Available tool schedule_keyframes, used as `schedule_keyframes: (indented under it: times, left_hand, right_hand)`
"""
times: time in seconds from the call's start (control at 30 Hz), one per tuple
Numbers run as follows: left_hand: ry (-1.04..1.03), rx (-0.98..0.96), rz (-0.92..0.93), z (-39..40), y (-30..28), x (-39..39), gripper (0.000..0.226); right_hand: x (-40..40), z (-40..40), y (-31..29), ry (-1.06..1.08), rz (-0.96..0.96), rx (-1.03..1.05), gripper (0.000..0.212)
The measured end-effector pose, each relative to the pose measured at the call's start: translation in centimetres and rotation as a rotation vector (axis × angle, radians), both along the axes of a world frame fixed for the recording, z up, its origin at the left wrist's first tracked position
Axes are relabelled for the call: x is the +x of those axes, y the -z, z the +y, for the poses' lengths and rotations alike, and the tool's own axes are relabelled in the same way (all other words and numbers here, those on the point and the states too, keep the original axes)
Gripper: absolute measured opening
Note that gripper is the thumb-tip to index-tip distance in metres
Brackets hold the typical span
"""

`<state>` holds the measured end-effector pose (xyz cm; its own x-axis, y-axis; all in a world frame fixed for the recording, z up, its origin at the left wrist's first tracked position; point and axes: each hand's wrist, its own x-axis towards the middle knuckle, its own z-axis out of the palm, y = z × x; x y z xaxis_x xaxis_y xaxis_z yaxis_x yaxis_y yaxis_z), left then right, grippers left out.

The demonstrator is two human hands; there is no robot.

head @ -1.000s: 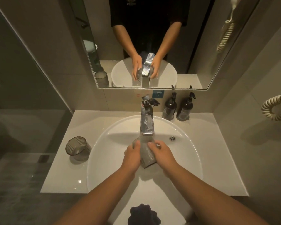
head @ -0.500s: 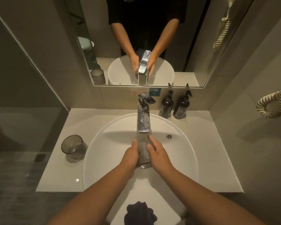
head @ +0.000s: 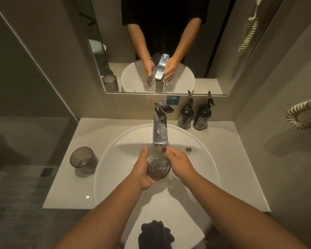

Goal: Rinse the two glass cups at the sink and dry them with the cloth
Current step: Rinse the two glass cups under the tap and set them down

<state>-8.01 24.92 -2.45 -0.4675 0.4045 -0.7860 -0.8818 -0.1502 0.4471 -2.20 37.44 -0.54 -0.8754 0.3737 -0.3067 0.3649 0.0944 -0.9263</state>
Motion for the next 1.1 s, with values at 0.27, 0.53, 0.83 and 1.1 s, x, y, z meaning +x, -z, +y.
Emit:
schedule_keyframes:
  times: [0.27, 0.53, 0.83, 1.1]
  left_hand:
    - [-0.035, -0.050, 0.021, 2.6, -1.2, -1.1, 0.042]
    - [-0.298, -0.038, -0.071, 2.3, 0.0, -1.0, 0.060]
    - [0.042, -0.220, 0.464, -1.0, 0.2, 1.5, 0.053]
    - [0.752, -0.726, 1.181, -4.8, -1.2, 3.2, 0.063]
  right_hand:
    - [-1.3, 1.6, 0.4, 0.038, -0.083, -0.028, 0.033]
    - [-1.1, 2.1, 0.6, 0.014, -0.084, -0.017, 0.032]
    - [-0.4, 3.1, 1.3, 0.032, -0.140, 0.020, 0.025]
    - [-0.7, 4.2, -4.3, 0.091, -0.009, 0.457, 0.051]
